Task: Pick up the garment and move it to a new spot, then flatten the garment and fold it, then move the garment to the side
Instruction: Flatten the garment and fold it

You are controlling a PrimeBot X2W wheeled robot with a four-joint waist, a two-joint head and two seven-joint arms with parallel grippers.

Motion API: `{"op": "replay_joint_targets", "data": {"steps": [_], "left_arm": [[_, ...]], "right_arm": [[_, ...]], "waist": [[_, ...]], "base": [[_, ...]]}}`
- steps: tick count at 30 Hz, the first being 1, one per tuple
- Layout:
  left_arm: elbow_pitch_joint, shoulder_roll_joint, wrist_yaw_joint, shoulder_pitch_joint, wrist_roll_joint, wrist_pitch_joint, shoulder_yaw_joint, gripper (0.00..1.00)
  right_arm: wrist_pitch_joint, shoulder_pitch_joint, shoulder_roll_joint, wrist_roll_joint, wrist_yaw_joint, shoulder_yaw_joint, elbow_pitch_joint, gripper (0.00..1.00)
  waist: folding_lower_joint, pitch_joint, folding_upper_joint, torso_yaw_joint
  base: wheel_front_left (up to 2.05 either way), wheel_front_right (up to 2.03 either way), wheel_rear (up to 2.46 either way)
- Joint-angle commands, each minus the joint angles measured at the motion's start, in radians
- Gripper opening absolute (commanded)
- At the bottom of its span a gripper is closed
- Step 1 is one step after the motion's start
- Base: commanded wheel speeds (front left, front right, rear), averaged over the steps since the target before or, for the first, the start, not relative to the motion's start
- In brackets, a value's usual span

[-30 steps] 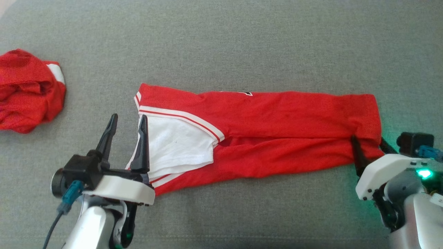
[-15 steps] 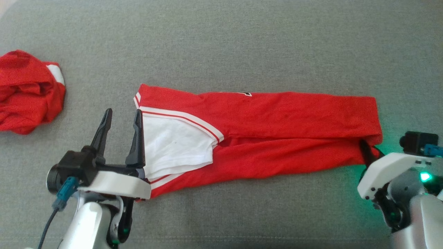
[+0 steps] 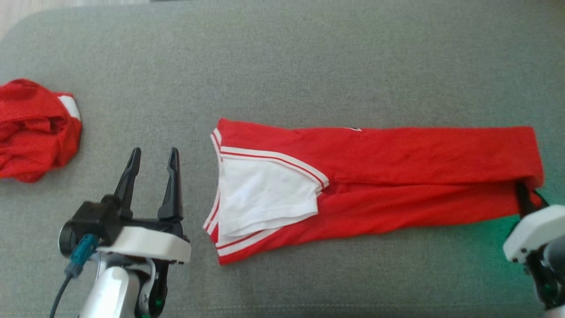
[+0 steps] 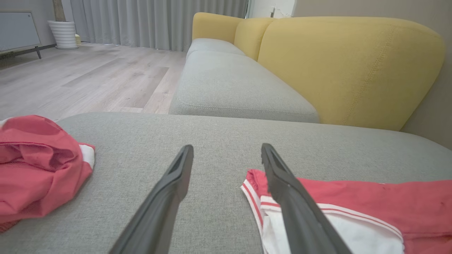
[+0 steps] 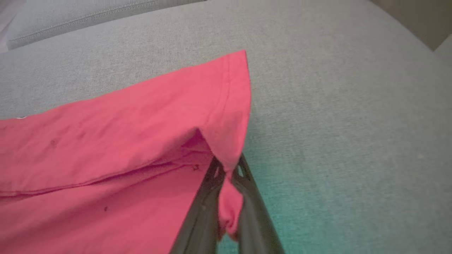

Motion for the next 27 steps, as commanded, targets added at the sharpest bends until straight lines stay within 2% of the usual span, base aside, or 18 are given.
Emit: {"op": "replay_joint_targets", "data": {"steps": [1,6,12,16,21,25,27], "left_arm": [[-0.034,0.007,-0.006,-0.013,0.016,-0.012,0.045,1.00],[-0.036,0.004,-0.006,0.005,0.020,-0.012,0.056,1.00],[-0.032,-0.003,-0.010,0.020,0.022,-0.012,0.058,1.00],[-0.030,-0.011,-0.012,0.024,0.025,-0.012,0.053,1.00],[-0.027,-0.015,-0.016,0.026,0.026,-0.012,0.049,1.00],[-0.020,-0.018,-0.022,0.018,0.027,-0.012,0.045,1.00],[-0.015,-0.022,-0.026,0.012,0.028,-0.012,0.040,1.00]], "right_arm": [[-0.012,0.004,-0.027,-0.008,-0.001,0.013,-0.054,0.00],[-0.025,0.027,-0.057,-0.029,-0.001,0.063,-0.154,0.00],[0.000,0.023,-0.078,-0.060,-0.001,0.230,-0.313,0.00],[0.031,-0.014,-0.056,-0.042,-0.001,0.350,-0.357,0.00],[0.033,-0.096,0.023,0.021,-0.001,0.508,-0.290,0.00],[-0.007,-0.166,0.056,0.092,-0.001,0.633,-0.157,0.00],[-0.042,-0.200,0.058,0.164,-0.001,0.702,-0.079,0.00]], "waist": [[0.0000,-0.009,-0.0001,-0.002],[0.0000,-0.034,-0.0001,-0.008],[0.0000,-0.068,-0.0001,-0.010],[0.0000,-0.084,-0.0001,-0.004],[0.0000,-0.092,-0.0001,0.014],[0.0000,-0.083,-0.0001,0.039],[0.0000,-0.078,-0.0001,0.057]], "base": [[0.00,0.00,0.00],[0.00,0.00,0.00],[0.00,0.00,0.00],[0.00,0.00,0.00],[0.00,0.00,0.00],[0.00,0.00,0.00],[0.00,0.00,0.00]]}}
